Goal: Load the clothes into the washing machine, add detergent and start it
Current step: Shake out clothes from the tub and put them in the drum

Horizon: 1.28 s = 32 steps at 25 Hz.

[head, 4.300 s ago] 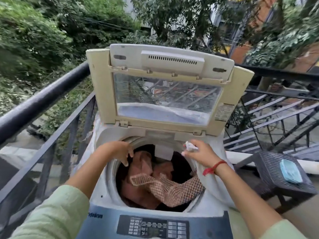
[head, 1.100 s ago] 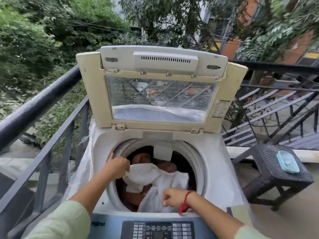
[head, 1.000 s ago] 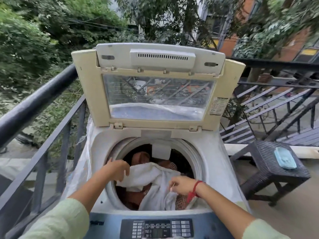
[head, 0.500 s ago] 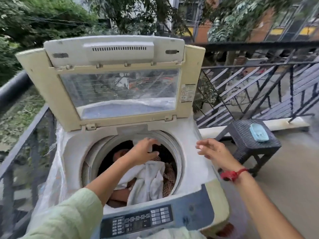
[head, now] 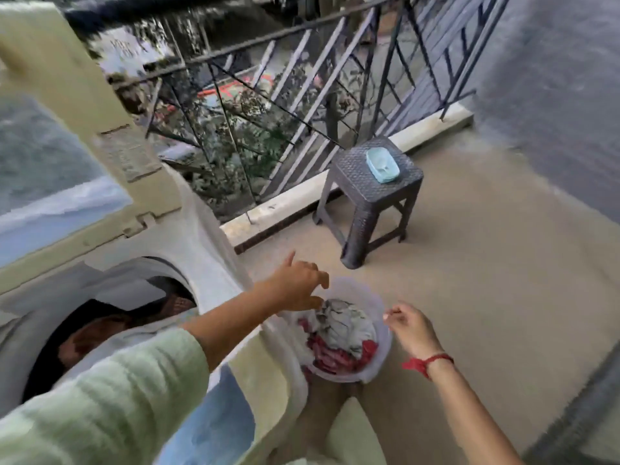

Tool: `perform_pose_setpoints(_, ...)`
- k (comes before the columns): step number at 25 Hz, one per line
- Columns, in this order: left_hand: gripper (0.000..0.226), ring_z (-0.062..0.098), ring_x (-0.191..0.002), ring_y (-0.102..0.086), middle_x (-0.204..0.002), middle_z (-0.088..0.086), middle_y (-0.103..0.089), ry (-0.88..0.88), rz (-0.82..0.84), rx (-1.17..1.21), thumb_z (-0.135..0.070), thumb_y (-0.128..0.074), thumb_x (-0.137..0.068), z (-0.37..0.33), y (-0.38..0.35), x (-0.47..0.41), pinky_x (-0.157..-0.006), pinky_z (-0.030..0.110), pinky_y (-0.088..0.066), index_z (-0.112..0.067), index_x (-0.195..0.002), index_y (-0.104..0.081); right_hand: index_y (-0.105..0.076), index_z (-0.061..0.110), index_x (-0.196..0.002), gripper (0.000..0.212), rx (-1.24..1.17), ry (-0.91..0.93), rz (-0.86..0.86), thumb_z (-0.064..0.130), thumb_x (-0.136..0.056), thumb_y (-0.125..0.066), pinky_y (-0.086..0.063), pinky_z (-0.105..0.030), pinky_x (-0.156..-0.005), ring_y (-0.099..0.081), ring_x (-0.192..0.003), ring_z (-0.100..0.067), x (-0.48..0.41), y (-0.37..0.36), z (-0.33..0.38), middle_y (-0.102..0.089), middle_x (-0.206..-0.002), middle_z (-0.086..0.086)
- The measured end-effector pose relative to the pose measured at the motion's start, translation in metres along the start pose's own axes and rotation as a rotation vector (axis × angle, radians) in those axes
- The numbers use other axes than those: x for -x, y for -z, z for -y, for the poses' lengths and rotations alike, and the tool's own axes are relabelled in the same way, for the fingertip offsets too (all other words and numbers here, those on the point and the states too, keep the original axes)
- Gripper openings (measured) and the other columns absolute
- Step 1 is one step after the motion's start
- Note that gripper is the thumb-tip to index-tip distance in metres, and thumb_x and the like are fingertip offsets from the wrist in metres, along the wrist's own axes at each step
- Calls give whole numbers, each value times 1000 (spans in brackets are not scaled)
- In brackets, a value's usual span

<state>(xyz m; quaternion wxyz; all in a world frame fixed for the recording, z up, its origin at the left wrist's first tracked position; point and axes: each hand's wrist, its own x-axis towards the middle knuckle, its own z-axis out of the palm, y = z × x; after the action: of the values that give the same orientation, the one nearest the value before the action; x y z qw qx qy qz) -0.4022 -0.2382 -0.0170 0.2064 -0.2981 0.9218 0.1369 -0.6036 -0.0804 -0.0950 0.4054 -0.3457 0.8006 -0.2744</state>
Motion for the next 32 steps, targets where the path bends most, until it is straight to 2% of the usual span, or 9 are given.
perform_pose_setpoints(4,39,29,-116,-52,-129,12,-54,93,325,220,-35,-53,-93,-3,-48,-89,-100,37,-41,-16,-127,-52,-65,2,-95,14,169,-63,114,4,-84,-58,-45,-29,-72,-67,-87,-28,-34,-7,-67,-71,-93,-15)
perform_pose_setpoints(9,46,30,-107,-55,-124,18,-58,243,558,384,-33,-48,-86,5,-143,-150,-92,34,-39,1,-116,-59,-64,4,-95,17,290,-113,257,6,-85,-50,-43,-36,-69,-63,-88,-37,-88,-31,-145,-67,-93,-21)
perform_pose_setpoints(12,55,34,-99,-60,-111,20,-62,258,550,402,-36,-39,-68,10,-211,-174,-82,38,-46,0,-103,-61,-64,3,-98,24,360,-67,338,10,-86,-44,-34,-29,-68,-61,-93,-34,-118,-65,-180,-65,-99,-21)
perform_pose_setpoints(19,30,32,-81,-65,-82,11,-63,311,460,227,-24,-40,-70,10,-356,-213,-66,34,-50,-10,-82,-64,-56,7,-114,31,574,17,565,8,-84,-49,-46,-40,-86,-53,-110,-36,-198,-177,-274,-53,-120,-19)
perform_pose_setpoints(21,27,32,-95,-63,-94,9,-62,294,435,163,-22,-44,-73,13,-386,-225,-83,40,-51,-12,-91,-63,-46,12,-129,45,686,77,575,12,-84,-55,-38,-42,-103,-36,-128,-37,-221,-194,-293,-34,-141,-16)
perform_pose_setpoints(23,33,31,-122,-47,-121,10,-53,243,534,108,-21,-48,-83,15,-408,-236,-109,46,-31,-12,-115,-53,-31,20,-141,62,752,129,599,22,-86,-58,-23,-44,-114,-18,-139,-36,-245,-206,-307,-11,-154,-11)
perform_pose_setpoints(25,38,28,-125,-43,-126,9,-50,186,605,85,-24,-49,-87,15,-420,-244,-114,47,-19,-14,-123,-47,-19,21,-146,69,795,159,573,31,-88,-55,-16,-44,-115,-12,-142,-33,-264,-216,-316,-3,-157,-11)
perform_pose_setpoints(28,35,28,-114,-51,-118,8,-57,250,640,130,-25,-51,-85,16,-433,-249,-109,43,-24,-12,-117,-46,-9,16,-148,77,892,175,387,28,-88,-55,-10,-50,-115,-6,-143,-38,-284,-229,-323,4,-156,-16)
perform_pose_setpoints(32,40,28,-123,-41,-127,9,-48,273,451,129,-35,-51,-87,21,-439,-250,-104,45,-29,-15,-120,-48,-27,10,-141,79,1067,68,300,34,-78,-68,-29,-43,-107,-39,-126,-37,-312,-233,-324,-41,-136,-22)
